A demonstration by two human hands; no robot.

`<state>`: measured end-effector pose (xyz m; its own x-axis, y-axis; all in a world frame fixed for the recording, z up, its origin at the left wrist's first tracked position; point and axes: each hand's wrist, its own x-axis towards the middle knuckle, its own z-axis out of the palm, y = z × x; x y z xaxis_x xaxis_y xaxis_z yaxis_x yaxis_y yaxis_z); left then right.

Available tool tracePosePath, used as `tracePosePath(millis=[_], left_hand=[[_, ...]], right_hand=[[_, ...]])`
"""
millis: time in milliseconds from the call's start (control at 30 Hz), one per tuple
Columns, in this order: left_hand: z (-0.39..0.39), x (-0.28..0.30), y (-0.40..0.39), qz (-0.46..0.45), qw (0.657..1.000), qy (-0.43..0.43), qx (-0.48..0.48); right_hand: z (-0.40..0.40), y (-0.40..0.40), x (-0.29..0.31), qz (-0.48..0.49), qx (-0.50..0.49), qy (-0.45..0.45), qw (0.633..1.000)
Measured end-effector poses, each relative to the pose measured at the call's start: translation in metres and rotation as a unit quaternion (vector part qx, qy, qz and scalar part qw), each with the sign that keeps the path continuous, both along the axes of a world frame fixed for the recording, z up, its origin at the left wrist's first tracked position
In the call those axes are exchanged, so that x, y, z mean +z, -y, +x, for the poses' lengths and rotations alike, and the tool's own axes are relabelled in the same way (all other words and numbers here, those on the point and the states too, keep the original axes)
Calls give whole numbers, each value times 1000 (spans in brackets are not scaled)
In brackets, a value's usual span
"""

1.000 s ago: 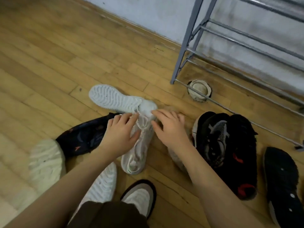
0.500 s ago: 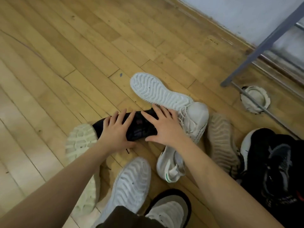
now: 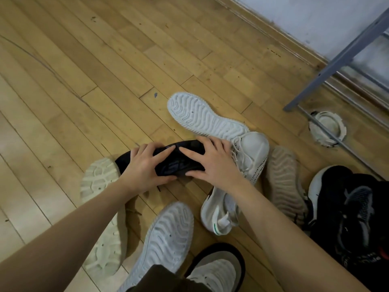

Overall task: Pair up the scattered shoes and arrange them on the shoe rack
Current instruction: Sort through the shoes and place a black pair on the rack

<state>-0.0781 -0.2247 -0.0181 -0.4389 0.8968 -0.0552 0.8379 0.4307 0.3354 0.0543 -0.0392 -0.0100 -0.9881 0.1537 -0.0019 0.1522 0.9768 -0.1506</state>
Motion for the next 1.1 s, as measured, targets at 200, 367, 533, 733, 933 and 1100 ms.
tracePosePath(millis=[200, 367, 533, 733, 933, 1100], left_hand=[[-1, -1, 0, -67, 997, 33, 31], [-8, 5, -6, -51, 999, -3, -9], [-9, 33, -14, 16, 998, -44, -48], [-5, 81, -52, 69, 983, -111, -132], [42, 115, -112, 84, 969, -120, -199], [94, 126, -156, 87, 948, -141, -273]], right_hand=[[2, -1, 3, 0, -19, 19, 1000], [1, -8, 2, -19, -12, 18, 1000], [16, -9, 16, 7, -24, -89, 996], [44, -17, 48, 15, -111, -182, 977], [112, -47, 84, 31, -190, -173, 966], [180, -56, 92, 43, -276, -154, 948]])
